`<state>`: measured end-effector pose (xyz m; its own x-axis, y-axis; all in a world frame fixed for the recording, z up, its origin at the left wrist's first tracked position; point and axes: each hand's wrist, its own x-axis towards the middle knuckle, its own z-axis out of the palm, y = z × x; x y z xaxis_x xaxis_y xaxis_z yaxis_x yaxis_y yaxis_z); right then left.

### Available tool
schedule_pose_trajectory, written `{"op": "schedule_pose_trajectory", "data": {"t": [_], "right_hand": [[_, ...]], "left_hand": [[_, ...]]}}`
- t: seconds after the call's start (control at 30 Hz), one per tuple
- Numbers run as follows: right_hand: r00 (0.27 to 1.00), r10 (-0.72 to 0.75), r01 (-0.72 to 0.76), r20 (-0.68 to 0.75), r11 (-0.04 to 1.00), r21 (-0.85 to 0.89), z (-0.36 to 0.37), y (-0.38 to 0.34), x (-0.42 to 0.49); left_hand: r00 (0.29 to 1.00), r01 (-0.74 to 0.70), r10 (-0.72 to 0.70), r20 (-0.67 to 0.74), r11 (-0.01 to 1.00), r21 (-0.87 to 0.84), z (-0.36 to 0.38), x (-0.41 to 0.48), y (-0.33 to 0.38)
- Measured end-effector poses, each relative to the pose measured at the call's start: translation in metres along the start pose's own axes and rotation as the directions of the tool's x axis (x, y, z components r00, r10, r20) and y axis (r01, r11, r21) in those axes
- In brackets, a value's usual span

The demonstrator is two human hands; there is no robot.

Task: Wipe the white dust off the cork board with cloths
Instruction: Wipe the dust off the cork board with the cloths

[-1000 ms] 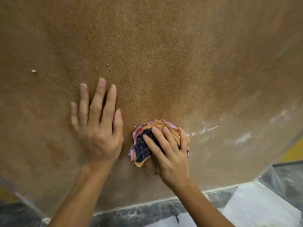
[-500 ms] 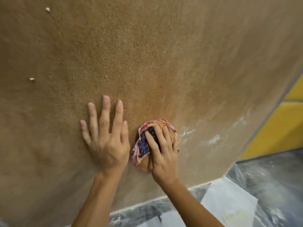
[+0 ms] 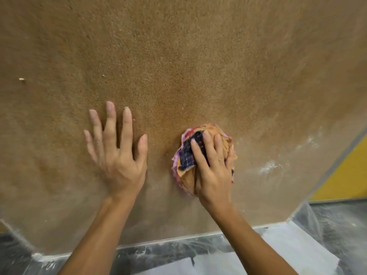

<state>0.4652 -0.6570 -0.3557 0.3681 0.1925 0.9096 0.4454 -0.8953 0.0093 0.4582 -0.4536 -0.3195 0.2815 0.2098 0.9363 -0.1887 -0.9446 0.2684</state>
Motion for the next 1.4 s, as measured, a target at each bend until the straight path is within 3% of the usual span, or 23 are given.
{"op": "schedule_pose_trajectory", "data": {"t": [0.07, 0.13, 0.2, 0.27, 0.33, 0.47, 0.57, 0.7, 0.8, 0.93, 1.07, 1.17, 1.27, 1.4], "right_hand": [[0.98, 0.109, -0.096, -0.164, 0.992, 0.087, -0.007, -0.005, 0.046], [0.96, 0.158, -0.135, -0.229, 0.984, 0.113, -0.007, -0.008, 0.059], [0.985, 0.059, -0.05, -0.162, 0.997, 0.06, 0.0, -0.002, 0.026], [0.997, -0.071, 0.071, 0.021, 0.997, 0.003, 0.007, 0.012, -0.029], [0.987, -0.099, 0.098, 0.123, 0.995, 0.016, 0.004, 0.023, -0.052], [0.993, 0.071, -0.05, -0.099, 0.978, 0.2, -0.013, 0.009, 0.022], [0.968, 0.141, -0.103, -0.207, 0.978, 0.183, -0.015, 0.009, 0.059], [0.996, 0.021, -0.013, -0.087, 0.996, 0.09, -0.007, 0.022, -0.01], [0.996, 0.069, -0.064, -0.053, 0.993, 0.099, -0.014, 0.03, -0.027], [0.993, 0.108, -0.097, -0.037, 0.97, 0.224, -0.035, 0.038, 0.0], [0.99, 0.142, -0.136, 0.007, 0.929, 0.345, -0.051, 0.053, 0.016], [0.991, 0.133, -0.117, -0.005, 0.89, 0.44, -0.059, 0.066, 0.027], [0.99, 0.107, -0.047, -0.094, 0.868, 0.494, -0.072, 0.095, 0.038], [0.984, 0.03, 0.005, -0.177, 0.98, 0.197, -0.089, 0.155, 0.064]], "left_hand": [[0.999, 0.03, -0.03, 0.013, 1.0, -0.003, -0.002, -0.001, 0.006], [0.998, 0.06, -0.059, 0.025, 0.998, -0.029, -0.005, -0.001, 0.015], [0.997, 0.068, -0.066, 0.039, 0.997, -0.029, -0.006, -0.001, 0.02], [0.997, 0.056, -0.056, 0.059, 0.998, -0.008, -0.008, -0.001, 0.022], [0.996, 0.04, -0.039, 0.081, 0.999, -0.005, -0.01, -0.002, 0.022], [0.994, 0.068, -0.067, 0.086, 0.998, -0.014, -0.008, -0.005, 0.031], [0.992, 0.092, -0.088, 0.095, 0.995, -0.039, -0.005, -0.006, 0.048], [0.992, -0.077, 0.089, 0.091, 0.989, -0.127, -0.006, -0.013, 0.074], [0.982, -0.171, 0.186, 0.042, 0.956, -0.236, -0.01, -0.032, 0.105], [0.973, -0.13, 0.197, 0.116, 0.895, -0.428, -0.001, -0.066, 0.143], [0.979, -0.03, 0.119, 0.164, 0.886, -0.462, 0.014, -0.074, 0.162], [0.98, -0.03, 0.107, 0.168, 0.915, -0.402, 0.028, -0.067, 0.169], [0.982, -0.089, 0.119, 0.147, 0.976, -0.2, 0.051, -0.068, 0.163], [0.975, -0.218, 0.212, 0.061, 0.971, 0.097, 0.08, -0.071, 0.151]]}}
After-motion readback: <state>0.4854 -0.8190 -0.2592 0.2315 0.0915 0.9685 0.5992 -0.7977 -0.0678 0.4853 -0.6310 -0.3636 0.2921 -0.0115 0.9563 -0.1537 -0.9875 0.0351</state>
